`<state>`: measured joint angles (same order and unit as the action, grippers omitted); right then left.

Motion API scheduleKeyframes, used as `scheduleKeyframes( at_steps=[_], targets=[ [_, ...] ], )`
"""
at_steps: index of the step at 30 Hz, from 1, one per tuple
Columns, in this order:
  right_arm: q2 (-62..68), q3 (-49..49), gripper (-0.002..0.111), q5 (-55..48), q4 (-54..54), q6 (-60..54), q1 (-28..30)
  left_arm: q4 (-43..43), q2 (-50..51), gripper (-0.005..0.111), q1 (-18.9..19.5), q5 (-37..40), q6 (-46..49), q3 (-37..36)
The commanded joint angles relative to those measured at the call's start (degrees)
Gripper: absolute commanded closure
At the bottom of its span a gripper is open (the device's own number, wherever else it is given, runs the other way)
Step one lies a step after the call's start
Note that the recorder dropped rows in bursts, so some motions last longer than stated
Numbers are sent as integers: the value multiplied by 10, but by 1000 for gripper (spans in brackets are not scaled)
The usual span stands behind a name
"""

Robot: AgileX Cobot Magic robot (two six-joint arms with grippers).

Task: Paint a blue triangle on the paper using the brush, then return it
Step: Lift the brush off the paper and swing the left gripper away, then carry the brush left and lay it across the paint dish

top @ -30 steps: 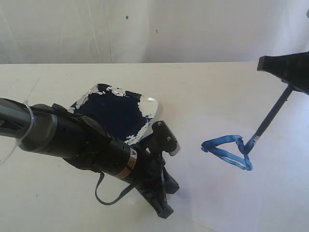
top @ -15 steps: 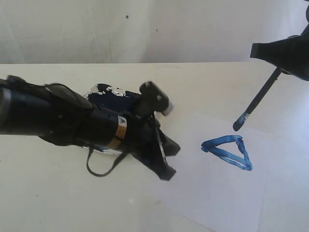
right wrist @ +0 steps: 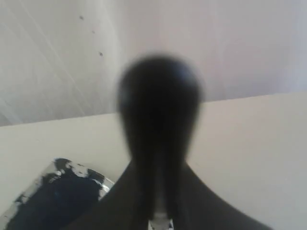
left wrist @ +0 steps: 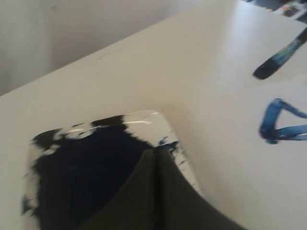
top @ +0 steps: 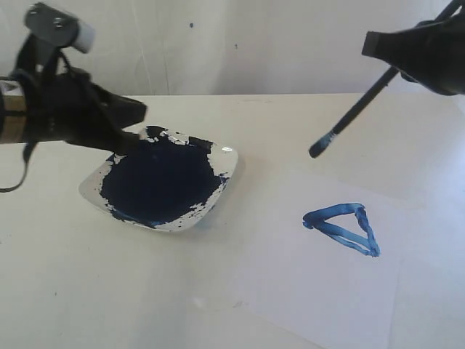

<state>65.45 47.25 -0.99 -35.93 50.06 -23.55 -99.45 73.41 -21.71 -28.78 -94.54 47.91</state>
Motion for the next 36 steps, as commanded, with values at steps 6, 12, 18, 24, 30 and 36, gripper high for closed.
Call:
scheduleKeyframes(
  at_steps=[6,12,18,24,30,36],
  targets=[
    [51,13,108,164,10,108,0,-5,-138,107,115,119,36,-64],
    [145,74,108,186,-23,187,-21,-5,-197,107,148,161,36,-70],
    [245,154,108,192,-81,313,-65,-5,-224,107,148,228,48,-125],
    [337,190,108,195,-81,423,-71,-5,-227,107,148,267,44,-131],
    [410,189,108,258,-120,554,-73,-5,-227,107,147,266,44,-131],
    [463,189,108,312,-122,654,-73,-5,-227,107,146,259,44,-131]
  ],
)
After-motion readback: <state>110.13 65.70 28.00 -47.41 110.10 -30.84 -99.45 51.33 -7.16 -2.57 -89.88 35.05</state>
